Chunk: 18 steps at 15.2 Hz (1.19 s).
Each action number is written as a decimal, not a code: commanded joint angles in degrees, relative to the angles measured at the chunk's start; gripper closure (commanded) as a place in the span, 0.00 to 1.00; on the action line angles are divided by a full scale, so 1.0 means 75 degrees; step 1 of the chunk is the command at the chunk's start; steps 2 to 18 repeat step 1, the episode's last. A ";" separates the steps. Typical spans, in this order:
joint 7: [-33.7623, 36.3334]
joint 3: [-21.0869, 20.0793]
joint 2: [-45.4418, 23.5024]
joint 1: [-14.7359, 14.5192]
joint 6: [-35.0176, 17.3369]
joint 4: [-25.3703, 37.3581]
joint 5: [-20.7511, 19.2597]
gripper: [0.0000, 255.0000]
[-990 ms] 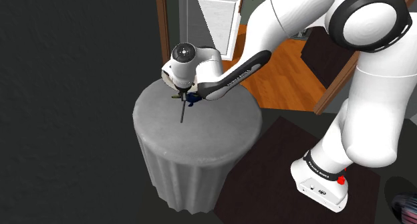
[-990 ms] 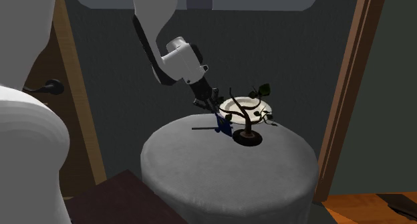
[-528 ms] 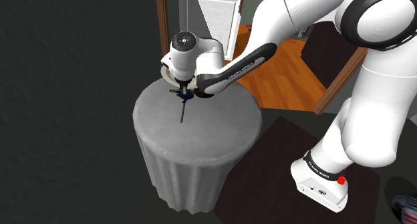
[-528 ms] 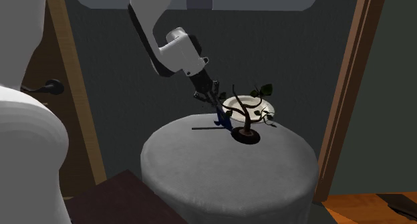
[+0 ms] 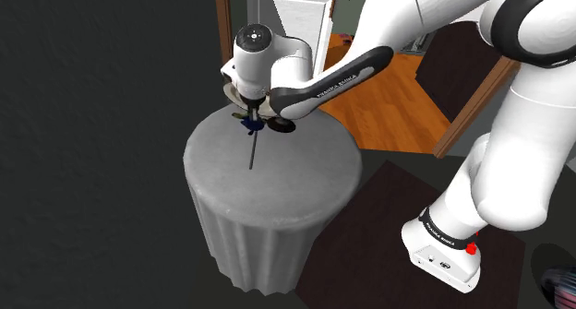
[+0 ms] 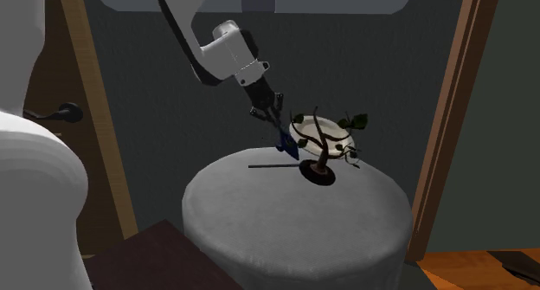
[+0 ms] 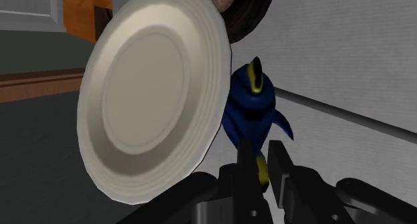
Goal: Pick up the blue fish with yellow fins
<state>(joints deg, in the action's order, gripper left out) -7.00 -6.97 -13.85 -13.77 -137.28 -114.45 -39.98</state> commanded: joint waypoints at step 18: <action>-0.0065 -0.0007 0.0013 0.0011 0.0047 0.0053 0.0045 1.00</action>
